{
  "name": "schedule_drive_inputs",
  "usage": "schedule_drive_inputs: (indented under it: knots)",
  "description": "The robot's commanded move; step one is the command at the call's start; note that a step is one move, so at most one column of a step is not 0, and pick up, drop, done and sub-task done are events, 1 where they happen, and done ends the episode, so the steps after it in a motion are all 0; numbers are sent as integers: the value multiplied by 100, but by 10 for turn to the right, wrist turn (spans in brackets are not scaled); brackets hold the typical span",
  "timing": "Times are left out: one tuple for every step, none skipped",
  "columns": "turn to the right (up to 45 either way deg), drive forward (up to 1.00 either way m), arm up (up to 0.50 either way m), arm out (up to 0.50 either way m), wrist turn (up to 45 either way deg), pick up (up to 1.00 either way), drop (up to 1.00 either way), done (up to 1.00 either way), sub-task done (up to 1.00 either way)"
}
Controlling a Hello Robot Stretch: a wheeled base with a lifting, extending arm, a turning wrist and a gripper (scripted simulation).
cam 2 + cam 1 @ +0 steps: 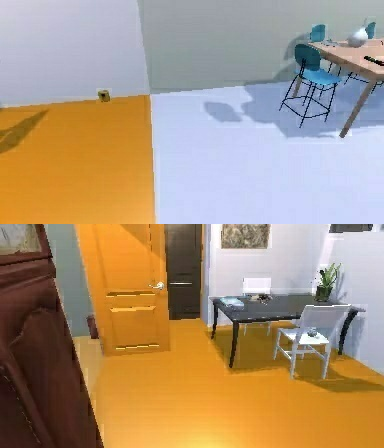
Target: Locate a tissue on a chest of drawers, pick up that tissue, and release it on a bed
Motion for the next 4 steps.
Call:
schedule_drive_inputs:
  knots:
    - [0, 100, 0, 0, 0, 0, 0, 0, 0]
    - [0, 100, 0, 0, 0, 0, 0, 0, 0]
    - [0, 40, 0, 0, 0, 0, 0, 0, 0]
    - [60, 0, 0, 0, 0, 0, 0, 0, 0]
